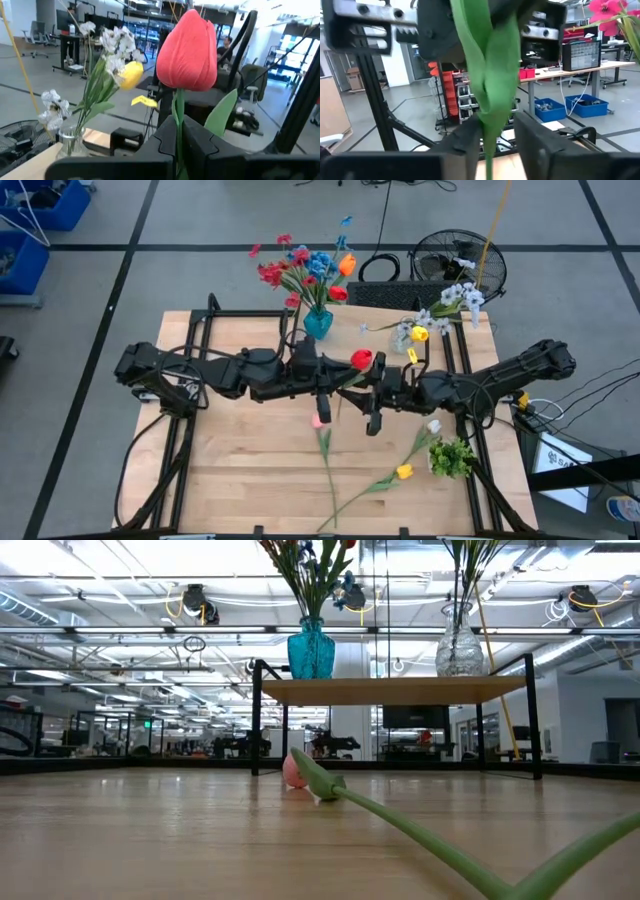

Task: Pick and place flowers into a vace then onto a shelf
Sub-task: Put the red tulip into the transparent vase on the shelf

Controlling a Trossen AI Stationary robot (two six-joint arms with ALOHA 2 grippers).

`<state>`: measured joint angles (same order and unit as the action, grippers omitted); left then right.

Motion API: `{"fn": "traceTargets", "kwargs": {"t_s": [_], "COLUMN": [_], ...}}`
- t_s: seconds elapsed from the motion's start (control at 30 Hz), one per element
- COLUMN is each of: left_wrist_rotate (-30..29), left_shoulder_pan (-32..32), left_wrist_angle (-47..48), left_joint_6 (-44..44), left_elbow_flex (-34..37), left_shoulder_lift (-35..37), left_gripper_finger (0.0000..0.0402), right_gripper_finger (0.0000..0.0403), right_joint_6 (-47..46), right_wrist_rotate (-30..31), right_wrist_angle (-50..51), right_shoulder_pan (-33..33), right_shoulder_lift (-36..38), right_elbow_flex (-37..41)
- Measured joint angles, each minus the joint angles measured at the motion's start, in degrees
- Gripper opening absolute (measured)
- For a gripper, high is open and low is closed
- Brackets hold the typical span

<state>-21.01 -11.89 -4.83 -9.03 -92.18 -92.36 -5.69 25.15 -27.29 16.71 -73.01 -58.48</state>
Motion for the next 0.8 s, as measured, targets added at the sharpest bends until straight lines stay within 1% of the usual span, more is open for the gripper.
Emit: {"fn": "traceTargets", "kwargs": {"t_s": [0.13,0.2,0.4,0.5,0.63,0.73,0.8], "left_wrist_rotate": [-0.11,-0.75,-1.37,-1.52,-1.61,-4.33,-6.28], "left_shoulder_pan": [0.03,0.03,0.02,-0.5,-1.2,-1.88,-2.15], "left_wrist_angle": [1.66,3.11,4.41,5.11,4.75,5.18,5.4], "left_joint_6": [-0.1,-0.17,-0.49,-1.15,0.02,2.09,3.67], "left_elbow_flex": [-0.03,-0.03,-0.03,-0.01,-0.01,-0.01,-0.01], "left_shoulder_lift": [0.16,0.12,0.07,0.41,3.08,5.89,7.59], "left_gripper_finger": [0.004,0.005,0.0095,0.0119,0.0144,0.0156,0.016], "right_gripper_finger": [0.0034,0.0013,0.0021,0.0012,0.0008,0.0014,0.0015], "right_joint_6": [0.83,0.86,0.05,3.33,9.99,14.51,18.19], "right_wrist_rotate": [0.07,0.08,1.14,5.09,13.28,18.67,23.35], "right_wrist_angle": [0.32,1.06,4.49,4.13,3.98,3.93,3.96], "right_shoulder_pan": [-0.02,-0.02,0.73,2.1,4.49,6.87,8.86], "right_shoulder_lift": [0.02,0.0,0.01,0.75,4.11,7.5,9.74], "right_elbow_flex": [-0.01,0.0,0.0,0.0,0.0,0.0,0.0]}}
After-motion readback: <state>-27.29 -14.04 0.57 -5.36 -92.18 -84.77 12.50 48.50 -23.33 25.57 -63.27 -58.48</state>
